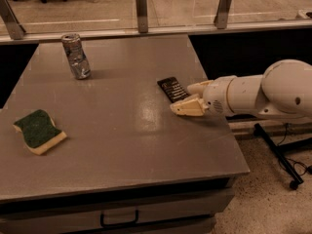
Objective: Move rxbar chocolate near sponge
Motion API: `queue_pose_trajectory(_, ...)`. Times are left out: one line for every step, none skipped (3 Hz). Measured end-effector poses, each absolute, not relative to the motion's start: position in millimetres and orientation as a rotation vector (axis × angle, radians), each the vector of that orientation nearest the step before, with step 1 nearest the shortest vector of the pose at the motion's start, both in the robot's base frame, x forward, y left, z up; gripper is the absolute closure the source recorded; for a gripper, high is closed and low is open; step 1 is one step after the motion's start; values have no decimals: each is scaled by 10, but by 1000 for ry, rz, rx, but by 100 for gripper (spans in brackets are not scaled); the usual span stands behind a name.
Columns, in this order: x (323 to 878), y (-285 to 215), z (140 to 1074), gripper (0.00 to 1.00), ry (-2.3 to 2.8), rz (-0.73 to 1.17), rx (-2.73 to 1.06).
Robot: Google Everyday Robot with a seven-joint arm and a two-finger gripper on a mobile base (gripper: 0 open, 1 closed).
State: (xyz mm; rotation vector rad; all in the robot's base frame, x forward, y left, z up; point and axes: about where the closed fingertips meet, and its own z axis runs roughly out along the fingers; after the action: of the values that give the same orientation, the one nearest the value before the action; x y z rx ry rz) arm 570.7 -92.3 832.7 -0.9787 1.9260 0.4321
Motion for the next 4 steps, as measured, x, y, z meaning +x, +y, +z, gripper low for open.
queue_pose_trajectory(5789, -905, 8273, 56, 1920, 422, -977)
queue_pose_trajectory(5816, -799, 8304, 79, 1894, 431, -1017)
queue_pose_trajectory(5798, -588, 8410, 100, 1844, 489, -1088)
queue_pose_trajectory(5677, -282, 8592, 100, 1758, 612, -1205)
